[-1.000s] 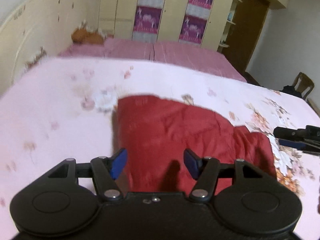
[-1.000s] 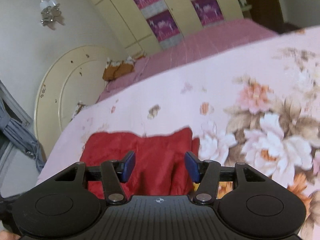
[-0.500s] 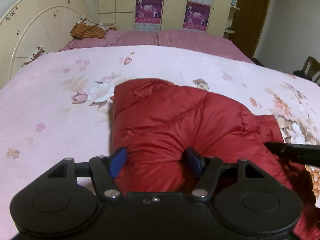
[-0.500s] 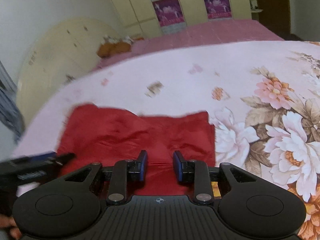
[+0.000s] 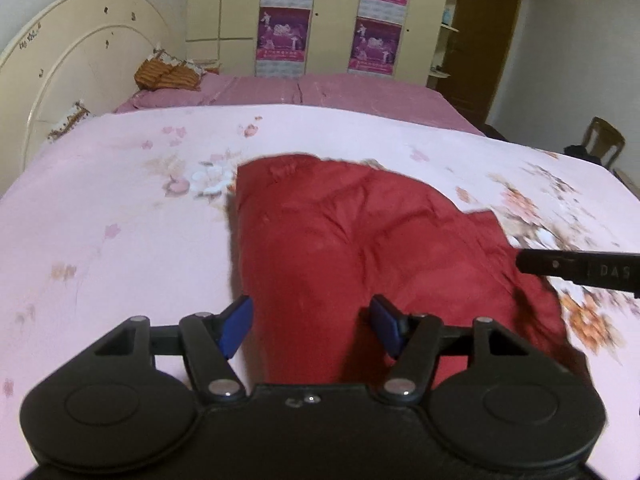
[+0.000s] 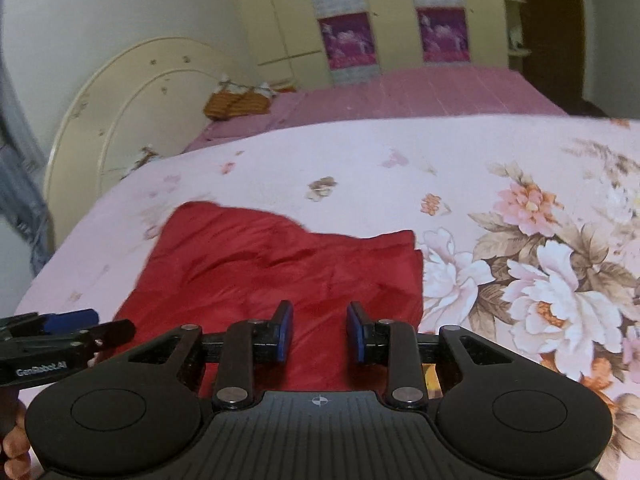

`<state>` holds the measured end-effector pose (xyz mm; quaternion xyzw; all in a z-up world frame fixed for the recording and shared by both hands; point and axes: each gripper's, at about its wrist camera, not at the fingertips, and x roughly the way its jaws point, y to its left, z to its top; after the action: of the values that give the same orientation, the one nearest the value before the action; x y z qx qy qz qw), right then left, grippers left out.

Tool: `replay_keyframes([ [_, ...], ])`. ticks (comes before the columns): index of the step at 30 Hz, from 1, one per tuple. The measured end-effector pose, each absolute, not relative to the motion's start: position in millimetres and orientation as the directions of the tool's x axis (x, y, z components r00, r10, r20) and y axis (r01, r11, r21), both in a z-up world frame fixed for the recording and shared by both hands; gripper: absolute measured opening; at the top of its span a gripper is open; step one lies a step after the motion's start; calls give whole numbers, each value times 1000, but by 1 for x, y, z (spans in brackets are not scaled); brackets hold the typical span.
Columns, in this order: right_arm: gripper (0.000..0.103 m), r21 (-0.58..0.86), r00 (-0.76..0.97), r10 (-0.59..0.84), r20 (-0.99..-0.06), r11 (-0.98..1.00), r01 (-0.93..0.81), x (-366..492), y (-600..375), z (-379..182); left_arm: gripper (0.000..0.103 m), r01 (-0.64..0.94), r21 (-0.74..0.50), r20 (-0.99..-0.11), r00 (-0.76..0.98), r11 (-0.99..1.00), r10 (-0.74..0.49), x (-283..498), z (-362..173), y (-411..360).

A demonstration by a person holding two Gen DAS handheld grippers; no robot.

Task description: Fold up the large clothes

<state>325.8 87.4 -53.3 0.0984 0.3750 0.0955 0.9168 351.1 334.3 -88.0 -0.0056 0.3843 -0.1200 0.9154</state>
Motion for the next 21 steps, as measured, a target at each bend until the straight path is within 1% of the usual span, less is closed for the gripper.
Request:
replay_keyframes([
  [5,30,239,677,269,-686,961,-140,285,102,-53,63,244,-105,-717,654,964,-244,320,-92,332],
  [8,30,204,657,249,-711,968,-147,262,106,-65,64,251,-93,-727,644,964,-238,311,-102,330],
  [9,30,188,646,237,-726,971,-146,258,107,-73,65,248,-95,-728,643,964,-237,312,-105,331],
  [11,30,154,623,210,-754,978,-143,254,110,-89,67,243,-108,-736,632,964,-242,315,-113,332],
  [14,30,82,620,169,-766,983,-166,255,118,-104,67,241,-106,-739,629,965,-239,317,-119,331],
  [18,30,90,603,158,-782,986,-142,261,121,-103,67,231,-86,-742,634,969,-218,317,-118,329],
  [21,30,77,606,162,-779,984,-164,261,119,-112,70,216,-61,-744,641,975,-188,314,-118,322],
])
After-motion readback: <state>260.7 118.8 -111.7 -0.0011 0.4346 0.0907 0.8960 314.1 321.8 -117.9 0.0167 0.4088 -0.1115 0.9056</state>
